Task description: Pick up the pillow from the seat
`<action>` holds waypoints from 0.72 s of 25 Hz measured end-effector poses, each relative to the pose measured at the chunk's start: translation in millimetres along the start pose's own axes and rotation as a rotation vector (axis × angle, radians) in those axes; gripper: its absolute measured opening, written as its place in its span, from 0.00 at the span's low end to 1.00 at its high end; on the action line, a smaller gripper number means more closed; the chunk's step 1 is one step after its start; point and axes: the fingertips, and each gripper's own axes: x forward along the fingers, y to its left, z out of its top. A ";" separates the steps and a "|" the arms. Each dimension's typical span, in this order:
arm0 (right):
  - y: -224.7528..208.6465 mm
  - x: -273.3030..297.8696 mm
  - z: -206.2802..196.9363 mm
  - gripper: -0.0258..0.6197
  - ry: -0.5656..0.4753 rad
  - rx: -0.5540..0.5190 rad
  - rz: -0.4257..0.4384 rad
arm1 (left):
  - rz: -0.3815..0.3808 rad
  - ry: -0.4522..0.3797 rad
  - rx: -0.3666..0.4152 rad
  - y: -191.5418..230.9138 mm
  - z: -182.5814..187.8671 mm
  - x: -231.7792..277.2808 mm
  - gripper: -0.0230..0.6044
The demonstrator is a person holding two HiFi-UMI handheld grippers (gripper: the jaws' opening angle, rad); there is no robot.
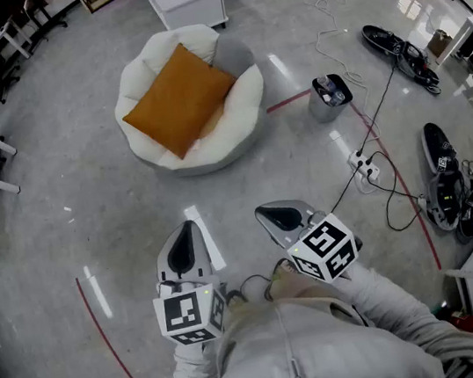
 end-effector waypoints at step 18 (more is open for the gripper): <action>203.6 -28.2 -66.1 0.04 -0.045 -0.003 -0.047 | -0.071 0.139 -0.090 23.1 -109.8 -186.9 0.04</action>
